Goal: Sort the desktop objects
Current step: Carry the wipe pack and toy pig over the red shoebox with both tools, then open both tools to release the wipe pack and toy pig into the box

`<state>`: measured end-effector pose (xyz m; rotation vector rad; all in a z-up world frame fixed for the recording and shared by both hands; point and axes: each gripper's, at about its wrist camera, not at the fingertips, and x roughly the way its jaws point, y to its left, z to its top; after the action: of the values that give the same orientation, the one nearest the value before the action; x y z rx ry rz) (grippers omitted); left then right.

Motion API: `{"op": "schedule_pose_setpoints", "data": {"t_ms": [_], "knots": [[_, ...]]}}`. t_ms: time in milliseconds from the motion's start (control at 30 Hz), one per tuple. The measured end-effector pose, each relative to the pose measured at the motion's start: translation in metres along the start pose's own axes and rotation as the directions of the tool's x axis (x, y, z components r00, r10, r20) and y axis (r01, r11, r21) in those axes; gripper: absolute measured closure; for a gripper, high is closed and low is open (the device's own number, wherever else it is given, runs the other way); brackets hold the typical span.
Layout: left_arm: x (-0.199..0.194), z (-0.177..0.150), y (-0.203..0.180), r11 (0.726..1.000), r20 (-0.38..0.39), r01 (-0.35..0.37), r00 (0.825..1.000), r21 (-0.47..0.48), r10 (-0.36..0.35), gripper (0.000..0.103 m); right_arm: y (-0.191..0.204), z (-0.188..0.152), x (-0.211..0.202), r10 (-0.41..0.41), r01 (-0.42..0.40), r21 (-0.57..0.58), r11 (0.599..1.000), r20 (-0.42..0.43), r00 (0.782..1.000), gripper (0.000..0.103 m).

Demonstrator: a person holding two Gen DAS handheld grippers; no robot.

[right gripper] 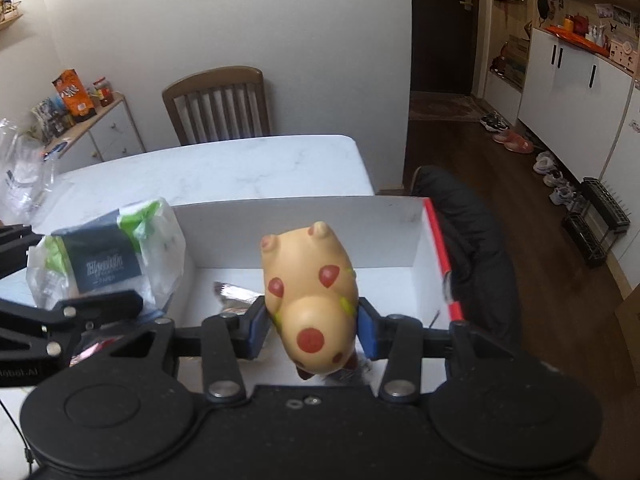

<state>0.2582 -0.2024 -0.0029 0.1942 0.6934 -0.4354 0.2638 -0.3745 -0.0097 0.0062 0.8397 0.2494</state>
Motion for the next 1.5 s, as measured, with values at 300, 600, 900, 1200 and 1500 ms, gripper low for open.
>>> {"op": "schedule_pose_setpoints", "data": {"t_ms": [300,600,900,1200,1500], "knots": [[0.043,0.007,-0.014,0.994,-0.061,-0.039,0.997,0.106,0.045,0.039,-0.008,0.005,0.045,-0.040,0.035,-0.066,0.997,-0.071,0.997,0.059],[0.085,0.009,-0.007,0.988,-0.135,-0.048,0.989,0.144,0.068,0.039,-0.014,0.005,0.083,-0.049,0.038,-0.074,0.997,-0.161,0.986,0.059],[0.112,0.012,-0.001,0.993,-0.211,-0.026,0.976,0.116,0.050,0.039,-0.011,0.005,0.111,-0.070,0.043,-0.116,0.992,-0.242,0.968,0.059],[0.130,0.009,0.001,0.993,-0.282,-0.003,0.959,0.120,0.037,0.039,-0.010,0.005,0.128,-0.074,0.030,-0.134,0.991,-0.339,0.938,0.059],[0.134,0.014,0.004,0.995,-0.300,0.024,0.954,0.097,0.006,0.037,-0.007,0.010,0.135,-0.073,0.021,-0.142,0.990,-0.371,0.926,0.054]]}}
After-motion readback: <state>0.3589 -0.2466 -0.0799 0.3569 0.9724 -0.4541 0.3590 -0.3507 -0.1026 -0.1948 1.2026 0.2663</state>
